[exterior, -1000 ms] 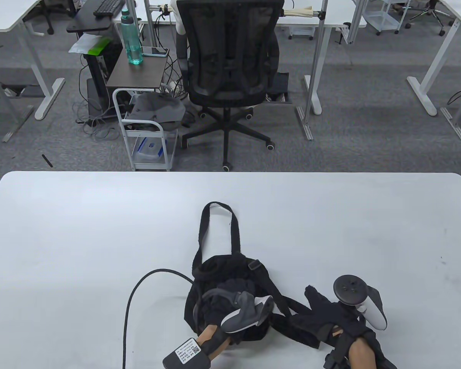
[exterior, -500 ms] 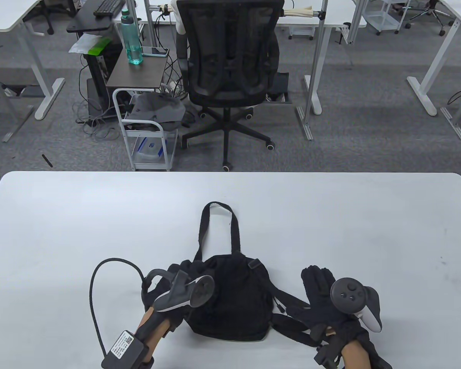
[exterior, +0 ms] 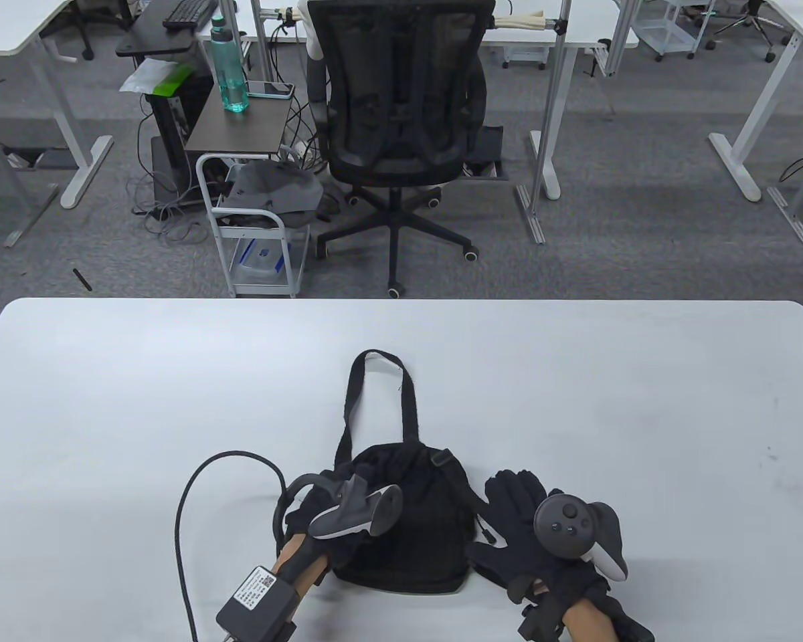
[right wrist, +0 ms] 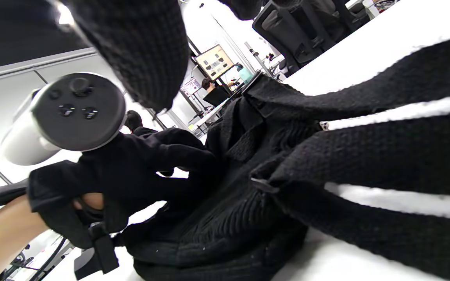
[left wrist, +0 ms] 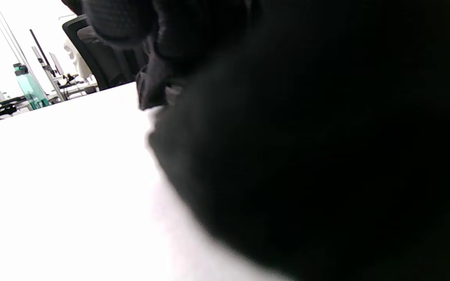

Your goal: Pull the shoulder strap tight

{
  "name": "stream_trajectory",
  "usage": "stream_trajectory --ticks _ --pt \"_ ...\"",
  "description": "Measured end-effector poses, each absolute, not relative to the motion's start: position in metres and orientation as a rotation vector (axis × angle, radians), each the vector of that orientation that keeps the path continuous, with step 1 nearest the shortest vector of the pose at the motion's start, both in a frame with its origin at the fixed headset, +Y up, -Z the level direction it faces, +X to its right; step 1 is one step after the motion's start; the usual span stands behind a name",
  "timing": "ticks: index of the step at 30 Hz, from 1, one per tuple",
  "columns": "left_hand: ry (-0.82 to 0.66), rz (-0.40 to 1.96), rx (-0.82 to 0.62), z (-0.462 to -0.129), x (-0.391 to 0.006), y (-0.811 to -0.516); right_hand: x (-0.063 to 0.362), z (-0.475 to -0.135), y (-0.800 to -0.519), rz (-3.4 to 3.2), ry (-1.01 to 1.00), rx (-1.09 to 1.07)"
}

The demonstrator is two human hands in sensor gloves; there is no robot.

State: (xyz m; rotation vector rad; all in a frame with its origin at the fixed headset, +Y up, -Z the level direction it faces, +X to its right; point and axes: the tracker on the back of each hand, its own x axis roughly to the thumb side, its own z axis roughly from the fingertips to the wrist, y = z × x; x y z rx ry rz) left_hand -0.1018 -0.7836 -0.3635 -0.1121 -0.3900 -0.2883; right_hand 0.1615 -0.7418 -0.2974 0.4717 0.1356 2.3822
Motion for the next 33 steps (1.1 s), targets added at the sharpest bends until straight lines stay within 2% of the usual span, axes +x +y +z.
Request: stream_trajectory --ticks 5,9,11,14,22,28,33 --pt "-0.360 -0.254 -0.184 -0.371 -0.099 -0.788 0.155 -0.297 -0.743 2.395 0.112 0.491" --pt "-0.310 -0.184 -0.123 -0.370 -0.107 -0.775 0.144 -0.295 -0.741 2.459 0.004 0.452" --pt "-0.254 -0.106 -0.130 -0.370 -0.115 -0.763 0.132 -0.293 -0.738 2.541 -0.076 0.444" --pt "-0.134 0.157 -0.140 -0.369 -0.136 -0.748 0.101 -0.290 -0.734 2.613 -0.232 0.482" --pt "0.003 0.548 -0.396 -0.378 -0.183 -0.760 0.028 -0.301 -0.745 2.532 0.021 0.433" --pt "0.046 0.664 -0.502 -0.384 -0.197 -0.770 -0.012 -0.307 -0.746 2.621 0.018 0.480" --pt "0.074 0.760 -0.599 -0.386 -0.205 -0.780 -0.031 -0.307 -0.750 2.743 -0.101 0.479"
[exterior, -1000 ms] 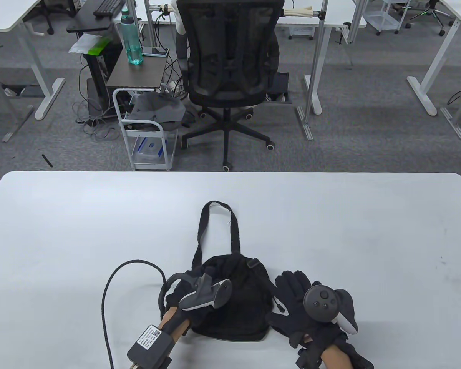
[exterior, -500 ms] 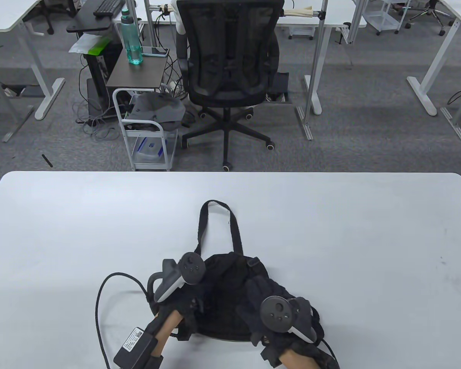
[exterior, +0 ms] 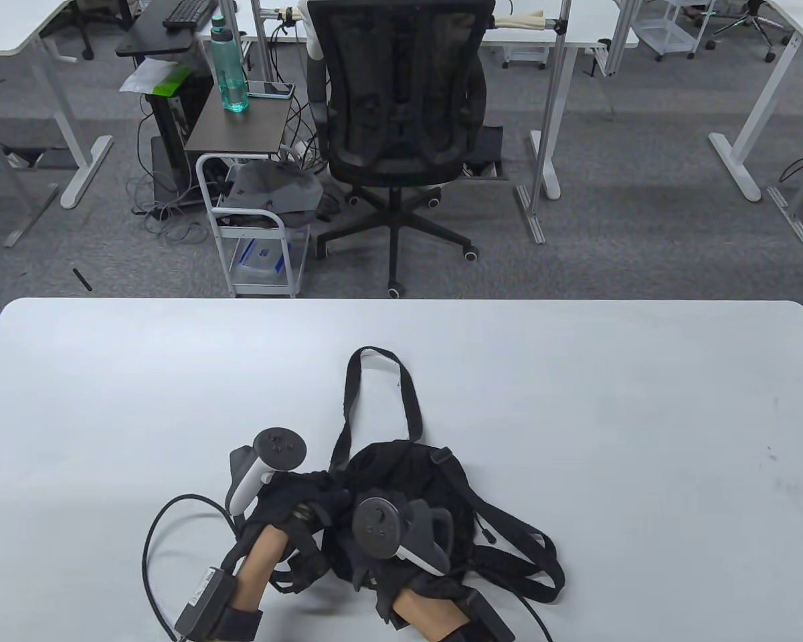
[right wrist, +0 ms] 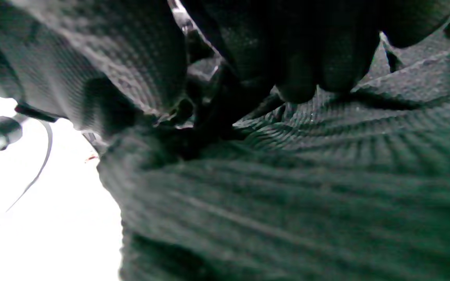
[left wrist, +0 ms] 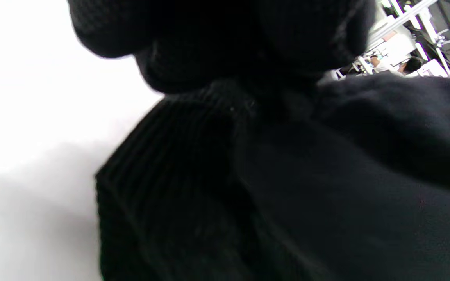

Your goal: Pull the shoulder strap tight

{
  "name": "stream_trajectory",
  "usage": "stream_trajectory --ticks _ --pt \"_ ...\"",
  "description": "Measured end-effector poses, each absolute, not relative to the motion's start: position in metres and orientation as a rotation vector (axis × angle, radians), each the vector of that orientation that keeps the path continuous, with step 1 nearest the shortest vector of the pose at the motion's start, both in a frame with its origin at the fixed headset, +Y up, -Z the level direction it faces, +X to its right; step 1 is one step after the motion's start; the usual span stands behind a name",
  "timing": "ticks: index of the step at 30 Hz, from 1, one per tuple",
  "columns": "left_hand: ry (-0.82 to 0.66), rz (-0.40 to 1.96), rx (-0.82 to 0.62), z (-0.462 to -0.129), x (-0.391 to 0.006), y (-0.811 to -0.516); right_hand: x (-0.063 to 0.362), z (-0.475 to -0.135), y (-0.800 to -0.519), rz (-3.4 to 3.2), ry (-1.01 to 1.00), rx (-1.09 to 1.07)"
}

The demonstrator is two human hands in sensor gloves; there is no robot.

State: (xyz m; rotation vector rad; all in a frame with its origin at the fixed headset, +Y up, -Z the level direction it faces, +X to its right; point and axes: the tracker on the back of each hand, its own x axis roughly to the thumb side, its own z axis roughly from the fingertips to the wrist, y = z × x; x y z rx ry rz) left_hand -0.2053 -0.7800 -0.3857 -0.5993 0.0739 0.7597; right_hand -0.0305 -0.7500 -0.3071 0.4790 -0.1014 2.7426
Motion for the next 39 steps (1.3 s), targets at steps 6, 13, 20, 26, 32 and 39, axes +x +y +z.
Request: stream_trajectory --ticks 6,13,20,26,32,39 --pt "0.070 0.783 -0.678 -0.386 -0.210 -0.789 -0.038 -0.298 -0.755 2.806 -0.240 0.546" --pt "-0.045 0.699 -0.617 -0.383 -0.202 -0.790 -0.039 -0.299 -0.761 2.854 -0.256 0.566" --pt "-0.506 0.135 -0.346 -0.364 -0.184 -0.777 -0.032 -0.299 -0.762 2.815 -0.279 0.573" --pt "-0.579 0.079 -0.211 -0.352 -0.171 -0.775 -0.025 -0.296 -0.756 2.793 -0.318 0.572" --pt "-0.601 0.087 -0.113 -0.349 -0.170 -0.776 -0.021 -0.297 -0.752 2.753 -0.323 0.557" --pt "-0.643 0.020 -0.008 -0.342 -0.165 -0.773 -0.021 -0.294 -0.748 2.767 -0.370 0.595"
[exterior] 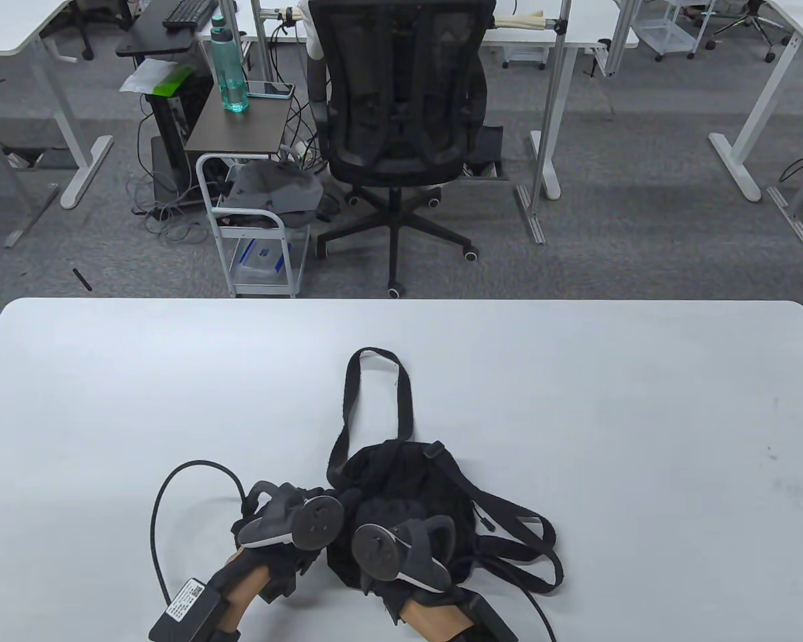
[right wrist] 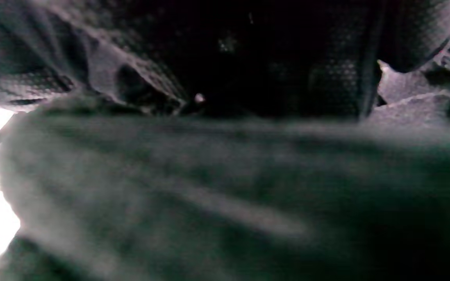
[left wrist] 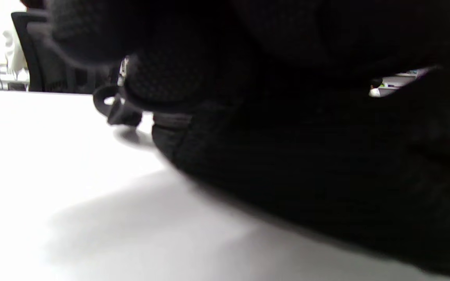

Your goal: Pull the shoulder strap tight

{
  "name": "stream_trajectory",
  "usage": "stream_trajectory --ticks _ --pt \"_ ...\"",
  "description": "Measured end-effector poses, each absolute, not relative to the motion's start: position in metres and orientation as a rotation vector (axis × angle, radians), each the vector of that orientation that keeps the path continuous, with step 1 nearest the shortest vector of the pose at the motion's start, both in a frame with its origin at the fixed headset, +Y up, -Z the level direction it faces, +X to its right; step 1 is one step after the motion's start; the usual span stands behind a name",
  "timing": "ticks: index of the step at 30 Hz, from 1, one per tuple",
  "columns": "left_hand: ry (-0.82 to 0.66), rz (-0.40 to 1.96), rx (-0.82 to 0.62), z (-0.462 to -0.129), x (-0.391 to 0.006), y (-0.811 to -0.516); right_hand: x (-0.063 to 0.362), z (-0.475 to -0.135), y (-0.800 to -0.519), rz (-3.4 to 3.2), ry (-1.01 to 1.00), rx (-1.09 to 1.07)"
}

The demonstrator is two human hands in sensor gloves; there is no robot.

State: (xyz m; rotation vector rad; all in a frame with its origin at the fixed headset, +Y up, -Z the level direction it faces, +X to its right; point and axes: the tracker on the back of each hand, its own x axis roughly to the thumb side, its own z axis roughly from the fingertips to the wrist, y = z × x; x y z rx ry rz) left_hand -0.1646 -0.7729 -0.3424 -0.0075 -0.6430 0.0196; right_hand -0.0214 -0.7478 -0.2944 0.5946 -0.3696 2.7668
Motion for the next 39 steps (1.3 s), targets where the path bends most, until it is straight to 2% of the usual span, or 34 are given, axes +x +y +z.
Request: stream_trajectory --ticks 7,14,19,28,31,37,39 --pt "-0.658 0.012 0.005 -0.342 -0.163 -0.781 -0.017 -0.294 -0.744 2.757 -0.374 0.610" --pt "-0.695 -0.149 0.144 -0.340 -0.156 -0.790 -0.017 -0.293 -0.740 2.740 -0.424 0.635" --pt "-0.696 -0.221 0.191 -0.344 -0.158 -0.790 -0.021 -0.289 -0.736 2.783 -0.456 0.674" --pt "-0.620 -0.197 0.182 -0.358 -0.175 -0.787 -0.008 -0.287 -0.732 2.748 -0.496 0.655" --pt "-0.605 -0.120 0.194 -0.356 -0.177 -0.786 -0.003 -0.288 -0.734 2.677 -0.478 0.600" --pt "-0.669 -0.189 0.325 -0.337 -0.161 -0.775 0.019 -0.303 -0.745 2.363 -0.076 0.439" --pt "-0.687 -0.175 0.353 -0.332 -0.157 -0.774 0.025 -0.305 -0.750 2.220 0.004 0.381"
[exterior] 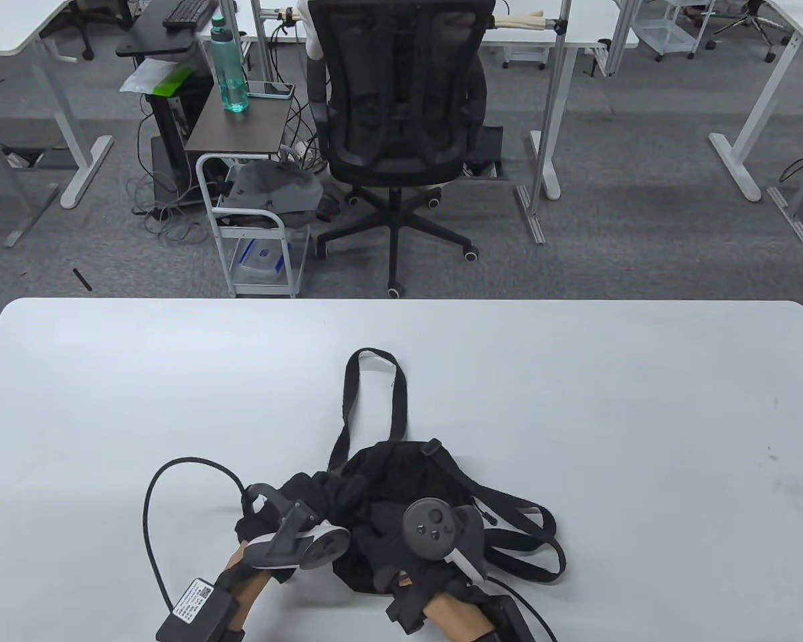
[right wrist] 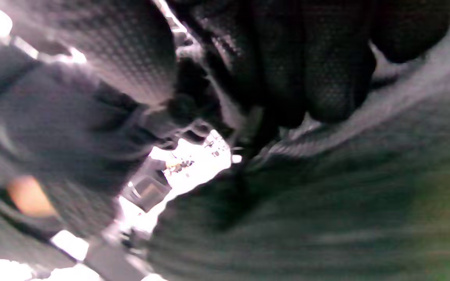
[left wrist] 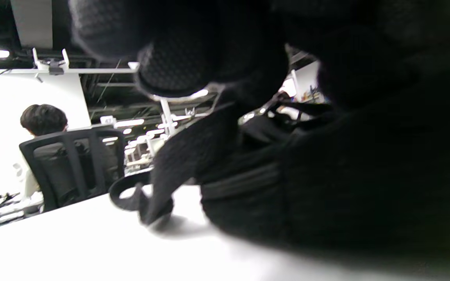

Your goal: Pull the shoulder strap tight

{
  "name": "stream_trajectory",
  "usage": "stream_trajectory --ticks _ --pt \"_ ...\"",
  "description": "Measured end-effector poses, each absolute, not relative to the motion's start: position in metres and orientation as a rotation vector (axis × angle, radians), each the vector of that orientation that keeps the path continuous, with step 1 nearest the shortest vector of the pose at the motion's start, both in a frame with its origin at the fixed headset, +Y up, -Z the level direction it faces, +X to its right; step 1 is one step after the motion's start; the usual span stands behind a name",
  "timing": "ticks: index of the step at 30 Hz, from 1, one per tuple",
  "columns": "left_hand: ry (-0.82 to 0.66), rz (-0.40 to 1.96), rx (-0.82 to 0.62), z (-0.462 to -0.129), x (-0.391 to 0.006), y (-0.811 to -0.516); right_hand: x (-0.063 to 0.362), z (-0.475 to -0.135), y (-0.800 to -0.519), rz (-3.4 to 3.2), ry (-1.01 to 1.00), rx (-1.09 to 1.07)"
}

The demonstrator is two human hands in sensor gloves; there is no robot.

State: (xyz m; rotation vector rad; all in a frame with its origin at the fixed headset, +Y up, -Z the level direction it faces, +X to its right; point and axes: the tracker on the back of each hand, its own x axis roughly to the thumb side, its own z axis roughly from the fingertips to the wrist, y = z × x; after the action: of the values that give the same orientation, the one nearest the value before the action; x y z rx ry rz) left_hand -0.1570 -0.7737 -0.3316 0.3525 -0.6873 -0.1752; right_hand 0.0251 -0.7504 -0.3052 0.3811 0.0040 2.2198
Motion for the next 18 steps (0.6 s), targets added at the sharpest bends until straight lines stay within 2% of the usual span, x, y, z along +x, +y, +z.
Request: stream_trajectory --ticks 4,11,18 --pt "-0.736 -0.197 0.432 -0.321 -0.149 -0.771 0.033 -0.308 -0.757 2.115 0.026 0.290" --pt "-0.773 -0.279 0.518 -0.309 -0.139 -0.769 0.031 -0.307 -0.753 2.137 -0.012 0.256" --pt "-0.759 -0.196 0.470 -0.314 -0.142 -0.770 0.032 -0.308 -0.752 2.121 -0.005 0.261"
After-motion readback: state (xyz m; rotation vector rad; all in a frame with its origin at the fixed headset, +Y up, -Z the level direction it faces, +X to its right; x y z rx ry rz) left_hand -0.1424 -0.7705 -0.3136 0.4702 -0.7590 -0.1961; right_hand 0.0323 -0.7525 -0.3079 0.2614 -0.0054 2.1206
